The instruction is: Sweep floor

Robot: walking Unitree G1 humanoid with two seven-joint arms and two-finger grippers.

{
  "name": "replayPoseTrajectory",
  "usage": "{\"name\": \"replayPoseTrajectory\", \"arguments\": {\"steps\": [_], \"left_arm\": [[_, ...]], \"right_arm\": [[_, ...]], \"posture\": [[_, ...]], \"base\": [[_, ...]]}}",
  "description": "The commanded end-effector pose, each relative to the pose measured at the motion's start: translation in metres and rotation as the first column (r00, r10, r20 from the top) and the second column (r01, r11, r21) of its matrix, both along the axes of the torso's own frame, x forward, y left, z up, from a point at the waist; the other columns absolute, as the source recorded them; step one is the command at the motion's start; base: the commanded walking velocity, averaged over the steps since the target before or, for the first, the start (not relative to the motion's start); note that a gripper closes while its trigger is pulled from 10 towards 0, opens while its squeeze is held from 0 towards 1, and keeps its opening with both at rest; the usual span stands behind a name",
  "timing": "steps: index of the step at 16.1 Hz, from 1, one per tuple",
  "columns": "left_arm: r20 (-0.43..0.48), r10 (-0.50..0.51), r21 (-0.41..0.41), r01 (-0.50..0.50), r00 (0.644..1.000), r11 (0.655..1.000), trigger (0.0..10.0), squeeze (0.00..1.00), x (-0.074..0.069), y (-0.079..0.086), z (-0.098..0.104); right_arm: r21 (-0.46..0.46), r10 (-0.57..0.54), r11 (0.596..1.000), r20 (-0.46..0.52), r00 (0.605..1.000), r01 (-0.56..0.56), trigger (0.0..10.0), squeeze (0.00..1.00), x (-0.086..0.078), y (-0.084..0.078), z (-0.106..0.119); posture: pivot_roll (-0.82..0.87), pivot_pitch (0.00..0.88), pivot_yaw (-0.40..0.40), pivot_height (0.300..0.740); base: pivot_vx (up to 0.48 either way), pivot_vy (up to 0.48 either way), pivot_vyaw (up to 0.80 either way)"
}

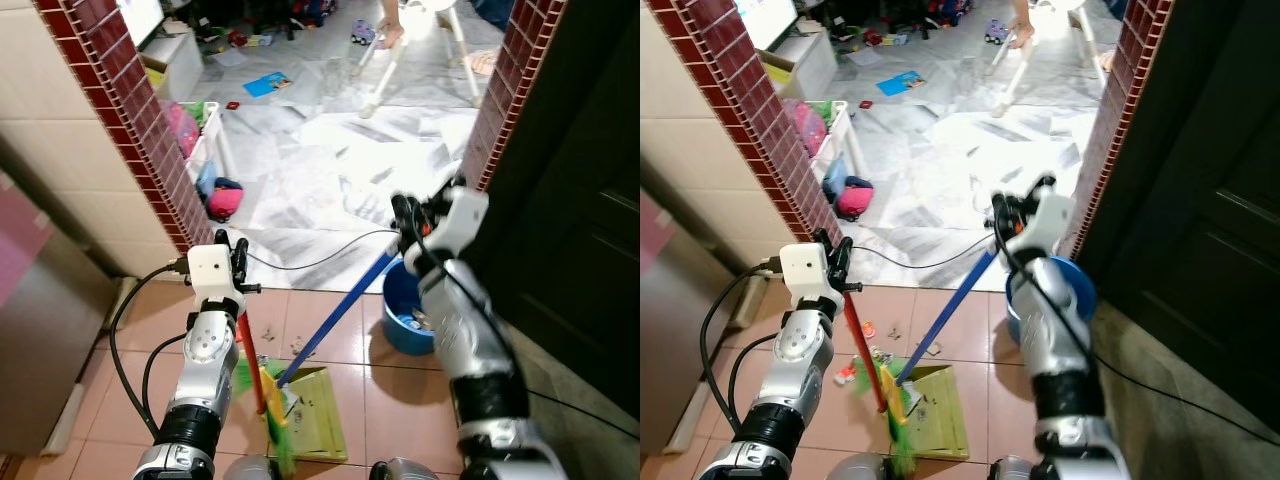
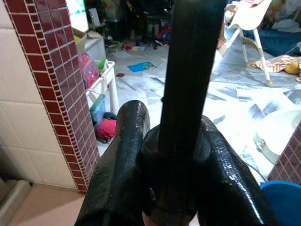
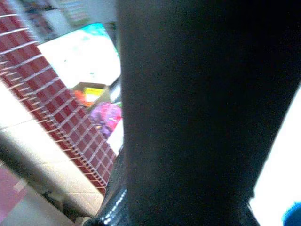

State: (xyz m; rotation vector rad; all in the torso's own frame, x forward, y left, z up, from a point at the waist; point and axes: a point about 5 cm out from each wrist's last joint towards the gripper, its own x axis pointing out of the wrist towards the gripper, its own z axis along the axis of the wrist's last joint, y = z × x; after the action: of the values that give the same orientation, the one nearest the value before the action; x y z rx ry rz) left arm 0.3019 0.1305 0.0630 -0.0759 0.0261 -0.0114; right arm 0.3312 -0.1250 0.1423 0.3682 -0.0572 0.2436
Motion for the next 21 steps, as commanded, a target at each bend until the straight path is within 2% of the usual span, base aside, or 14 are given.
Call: {"name": "replayPoseTrajectory", "arguments": {"steps": [1, 2, 3, 4, 5, 8, 10, 13, 16, 21], "left_arm": [[-0.029, -0.033, -0.051, 0.032, 0.999, 0.998, 10.0, 0.00, 0.000, -0.007, -0.001], [-0.043, -0.086, -0.082, 0.082, 0.995, 0.993, 10.0, 0.00, 0.000, -0.008, 0.000], [-0.044, -0.079, -0.071, 0.076, 0.996, 0.995, 10.0, 0.00, 0.000, -0.006, 0.000], [-0.047, -0.074, -0.056, 0.072, 0.996, 0.996, 10.0, 0.00, -0.001, -0.004, -0.001], [-0.047, -0.074, -0.051, 0.072, 0.996, 0.996, 10.0, 0.00, -0.001, -0.004, -0.001], [-0.041, -0.119, -0.046, 0.117, 0.992, 0.992, 10.0, 0.00, -0.003, -0.006, 0.005], [-0.042, -0.150, -0.053, 0.148, 0.988, 0.988, 10.0, 0.00, -0.004, -0.007, 0.008], [-0.050, -0.202, -0.068, 0.198, 0.978, 0.978, 10.0, 0.00, -0.006, -0.012, 0.010], [-0.055, -0.252, -0.060, 0.249, 0.966, 0.967, 10.0, 0.00, -0.007, -0.017, 0.012], [-0.079, -0.283, -0.065, 0.278, 0.956, 0.958, 10.0, 0.00, -0.007, -0.015, 0.013]], "right_arm": [[-0.019, 0.062, 0.998, 0.115, 0.992, -0.060, 10.0, 0.00, 0.001, 0.010, 0.026], [-0.057, 0.076, 0.996, 0.216, 0.974, -0.065, 10.0, 0.00, -0.001, 0.007, 0.048], [-0.067, 0.072, 0.996, 0.247, 0.966, -0.057, 10.0, 0.00, -0.001, 0.003, 0.058], [-0.145, 0.050, 0.989, 0.309, 0.950, -0.005, 10.0, 0.00, -0.002, -0.004, 0.067], [-0.156, 0.044, 0.988, 0.319, 0.947, 0.006, 10.0, 0.00, -0.002, -0.006, 0.068], [-0.200, -0.069, 0.970, 0.315, 0.947, 0.137, 10.0, 0.00, -0.005, -0.022, 0.059], [-0.221, -0.080, 0.964, 0.287, 0.955, 0.147, 10.0, 0.00, -0.008, -0.022, 0.049], [-0.320, -0.102, 0.927, 0.293, 0.951, 0.198, 10.0, 0.00, -0.010, -0.017, 0.040], [-0.340, -0.121, 0.913, 0.299, 0.946, 0.224, 10.0, 0.00, -0.007, -0.015, 0.039], [-0.395, -0.143, 0.882, 0.294, 0.945, 0.256, 10.0, 0.00, -0.009, -0.018, 0.031]], "posture": [[-0.08, 0.012, 0.063, 0.740], [-0.08, 0.010, 0.064, 0.740], [-0.09, 0.011, 0.062, 0.740], [-0.09, 0.010, 0.063, 0.740], [-0.09, 0.010, 0.063, 0.740], [-0.09, 0.034, 0.081, 0.740], [-0.08, 0.055, 0.082, 0.740], [-0.08, 0.062, 0.080, 0.740], [-0.08, 0.066, 0.076, 0.740], [-0.08, 0.065, 0.068, 0.740]], "base": [[0.000, 0.000, 0.00], [0.000, 0.000, 0.00], [0.000, 0.000, 0.00], [0.000, 0.000, 0.00], [0.000, 0.000, 0.00], [0.000, 0.000, 0.00], [0.000, 0.240, 0.00], [0.000, 0.480, 0.00], [0.000, 0.480, 0.00], [0.000, 0.480, 0.00]]}}
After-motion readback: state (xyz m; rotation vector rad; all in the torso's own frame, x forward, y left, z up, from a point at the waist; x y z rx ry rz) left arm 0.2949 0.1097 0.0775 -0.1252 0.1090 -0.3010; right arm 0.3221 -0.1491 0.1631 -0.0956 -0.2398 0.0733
